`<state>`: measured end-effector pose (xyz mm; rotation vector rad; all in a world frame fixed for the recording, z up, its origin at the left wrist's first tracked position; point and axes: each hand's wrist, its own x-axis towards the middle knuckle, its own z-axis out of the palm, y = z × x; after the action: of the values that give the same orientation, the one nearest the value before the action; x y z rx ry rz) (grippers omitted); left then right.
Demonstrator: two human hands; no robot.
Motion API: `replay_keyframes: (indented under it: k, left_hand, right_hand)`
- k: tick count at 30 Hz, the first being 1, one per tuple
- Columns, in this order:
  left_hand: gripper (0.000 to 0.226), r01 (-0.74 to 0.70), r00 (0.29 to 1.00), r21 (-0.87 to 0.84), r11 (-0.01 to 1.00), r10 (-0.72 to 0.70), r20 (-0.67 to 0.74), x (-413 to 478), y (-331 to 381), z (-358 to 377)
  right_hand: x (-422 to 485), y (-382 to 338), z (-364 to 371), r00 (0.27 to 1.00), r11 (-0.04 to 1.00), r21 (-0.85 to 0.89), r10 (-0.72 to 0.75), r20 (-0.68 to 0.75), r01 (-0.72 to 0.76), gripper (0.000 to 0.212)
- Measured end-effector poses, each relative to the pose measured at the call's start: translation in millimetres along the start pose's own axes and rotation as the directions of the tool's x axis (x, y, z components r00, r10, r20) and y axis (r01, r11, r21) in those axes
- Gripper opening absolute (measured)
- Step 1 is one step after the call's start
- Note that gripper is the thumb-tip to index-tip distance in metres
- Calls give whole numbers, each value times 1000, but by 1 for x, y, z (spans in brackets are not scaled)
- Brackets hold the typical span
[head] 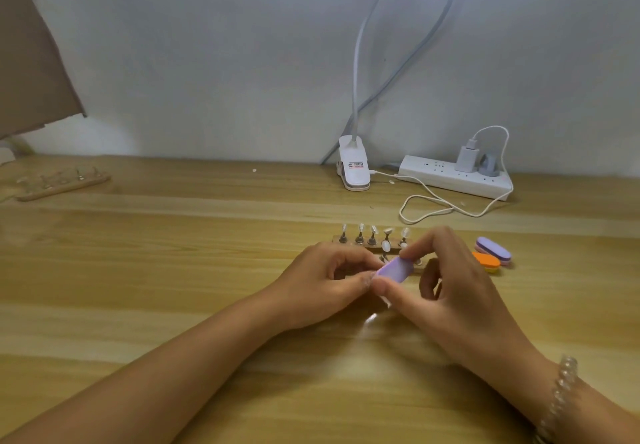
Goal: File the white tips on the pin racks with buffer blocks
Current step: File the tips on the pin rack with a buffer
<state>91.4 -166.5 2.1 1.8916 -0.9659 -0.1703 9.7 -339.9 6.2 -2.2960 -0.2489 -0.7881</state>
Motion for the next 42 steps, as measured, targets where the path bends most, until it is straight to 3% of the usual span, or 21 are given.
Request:
replay_keyframes:
  k: [3,7,10,12,16,19,21,25,29,33,37,42]
  left_hand:
    - [15,-6,1000,-25,1000,6,-4,0,1,-1]
    - [18,12,1000,5,1000,-12,-4,-1,0,0]
    - [14,8,1000,-8,1000,-8,6,0,1,0]
    - [14,-1,1000,-15,1000,1,0,0,1,-1]
    - [16,22,1000,23,999,-22,0,0,-2,-1]
    - [14,14,1000,-18,1000,-14,8,0,1,-1]
    - [15,13,1000,-27,1000,-13,9,-1,2,-2]
    - [16,27,1000,2,1000,-27,3,0,0,-1]
    - [15,8,1000,-18,1000,-8,9,-1,3,-1]
    - [15,20,1000,1,1000,-20,5,-1,0,-1]
    - [15,-1,1000,-4,1000,1,24,-1,2,-1]
    - [15,-16,1000,-4,1000,16,16,-2,3,0]
  right_hand:
    - [3,3,-1,997,999,-23,42,-68,-44,45]
    - [-3,0,3,993,993,-65,-96,74,101,44]
    - [2,3,-1,998,998,26,53,-32,-52,42]
    - [3,5,-2,996,997,20,73,-60,-72,42]
    - [-3,-1,1,995,998,-9,-58,85,59,39]
    - [2,3,-2,998,997,59,57,-12,-56,40]
    - [4,3,-3,998,998,28,56,-43,-55,43]
    - [-2,0,0,993,998,9,-62,98,62,41]
    - [4,4,-5,996,996,47,74,-42,-72,41]
    - [-2,-2,1,993,998,13,-55,108,54,39]
    - [4,7,-3,993,992,57,113,-20,-111,34]
    - [3,6,-2,994,989,100,107,1,-107,35]
